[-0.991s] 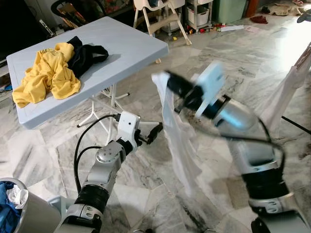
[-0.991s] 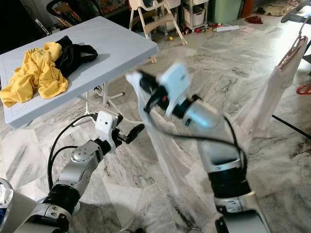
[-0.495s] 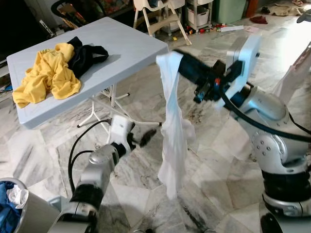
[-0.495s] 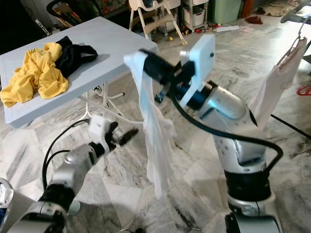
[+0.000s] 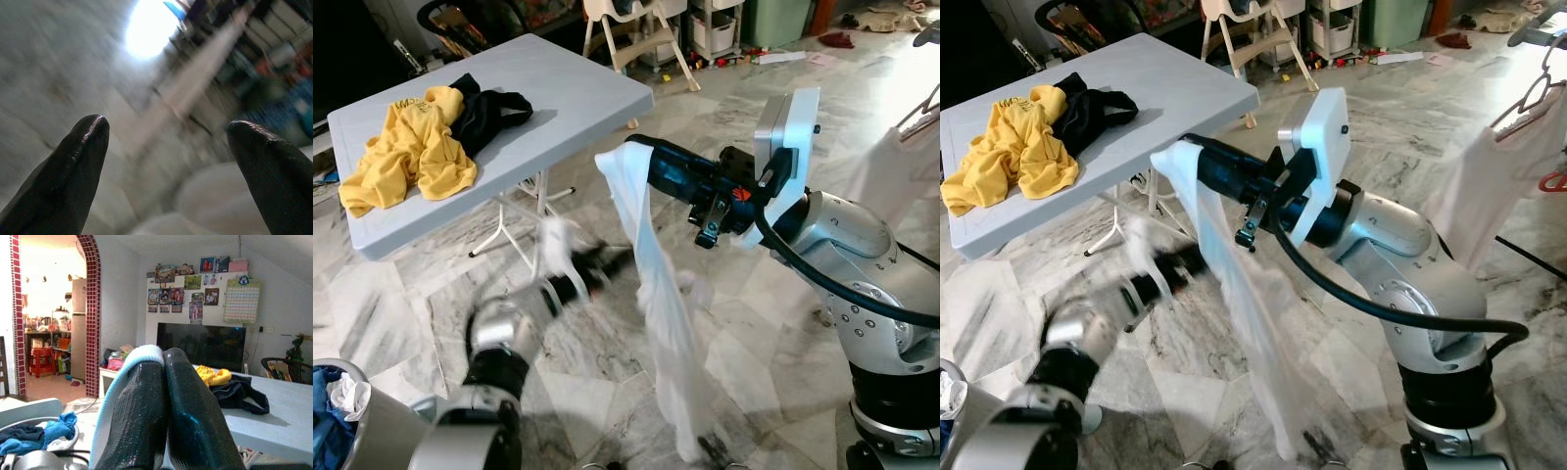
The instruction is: Hang hanger
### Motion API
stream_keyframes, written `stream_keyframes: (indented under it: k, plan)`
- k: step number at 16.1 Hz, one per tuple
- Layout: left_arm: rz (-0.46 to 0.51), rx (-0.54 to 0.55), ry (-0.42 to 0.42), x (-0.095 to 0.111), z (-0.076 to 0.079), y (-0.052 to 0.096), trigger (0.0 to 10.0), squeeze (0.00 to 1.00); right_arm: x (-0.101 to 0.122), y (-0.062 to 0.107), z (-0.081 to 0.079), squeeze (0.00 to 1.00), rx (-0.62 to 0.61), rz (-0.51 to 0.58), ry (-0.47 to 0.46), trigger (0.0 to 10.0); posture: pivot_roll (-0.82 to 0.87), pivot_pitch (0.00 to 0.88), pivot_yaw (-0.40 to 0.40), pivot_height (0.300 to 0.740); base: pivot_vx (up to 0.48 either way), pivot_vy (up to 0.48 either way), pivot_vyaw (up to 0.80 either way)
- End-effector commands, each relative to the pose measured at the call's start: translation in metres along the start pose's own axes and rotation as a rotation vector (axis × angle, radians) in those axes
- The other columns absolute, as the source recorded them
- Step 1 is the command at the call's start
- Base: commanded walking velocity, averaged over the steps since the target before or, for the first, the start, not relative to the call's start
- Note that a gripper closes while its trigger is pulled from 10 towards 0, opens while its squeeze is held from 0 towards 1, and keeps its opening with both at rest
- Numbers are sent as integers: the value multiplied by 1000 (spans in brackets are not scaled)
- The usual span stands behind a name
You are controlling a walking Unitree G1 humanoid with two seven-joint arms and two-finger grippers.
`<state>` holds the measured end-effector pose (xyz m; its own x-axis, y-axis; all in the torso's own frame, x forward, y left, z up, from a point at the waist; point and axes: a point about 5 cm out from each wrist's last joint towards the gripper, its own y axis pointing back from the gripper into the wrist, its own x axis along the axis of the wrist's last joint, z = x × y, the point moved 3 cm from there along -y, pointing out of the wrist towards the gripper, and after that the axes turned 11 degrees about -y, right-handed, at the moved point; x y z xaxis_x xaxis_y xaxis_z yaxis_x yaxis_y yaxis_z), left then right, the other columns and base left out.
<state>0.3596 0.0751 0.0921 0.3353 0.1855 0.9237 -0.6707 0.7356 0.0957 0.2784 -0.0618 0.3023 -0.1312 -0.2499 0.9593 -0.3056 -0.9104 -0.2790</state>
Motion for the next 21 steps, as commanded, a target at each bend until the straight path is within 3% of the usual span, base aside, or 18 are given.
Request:
stream_keyframes:
  k: [1, 3, 7, 8, 10, 16, 20, 21]
  plan:
    - [-37, -27, -16, -4, -1, 7, 10000, 0, 3, -4, -12, 0, 50, 12, 2, 0, -230, 94, 202, 740, 0, 0, 0]
    - [-85, -82, 30, -10, 0, 14, 10000, 0, 3, -2, -12, 0, 45, 5, 2, 0, -230, 95, 204, 740, 0, 0, 0]
    - [-127, -107, 25, -14, -4, 20, 10000, 0, 4, -3, -15, 0, 52, -6, -2, 0, -230, 93, 204, 740, 0, 0, 0]
    - [-152, -119, 32, -17, -5, 23, 8706, 0, 5, -3, -16, 0, 56, -6, -4, 0, -230, 93, 204, 740, 0, 0, 0]
    - [-196, -179, 97, -28, 0, 30, 0, 0, 6, -4, -18, 0, 69, -10, -2, 0, -233, 92, 204, 740, 0, 0, 0]
    - [-194, -259, 197, -42, 10, 36, 0, 0, 5, -5, -21, 0, 80, -32, 2, 0, -244, 92, 199, 740, 0, 0, 0]
    - [-175, -232, 192, -41, 7, 36, 0, 0, 1, -5, -22, 0, 83, -44, -5, 0, -236, 96, 197, 740, 0, 0, 0]
    - [-168, -166, 192, -42, -1, 37, 0, 0, -7, -3, -22, 0, 79, -58, -24, 0, -231, 97, 197, 740, 0, 0, 0]
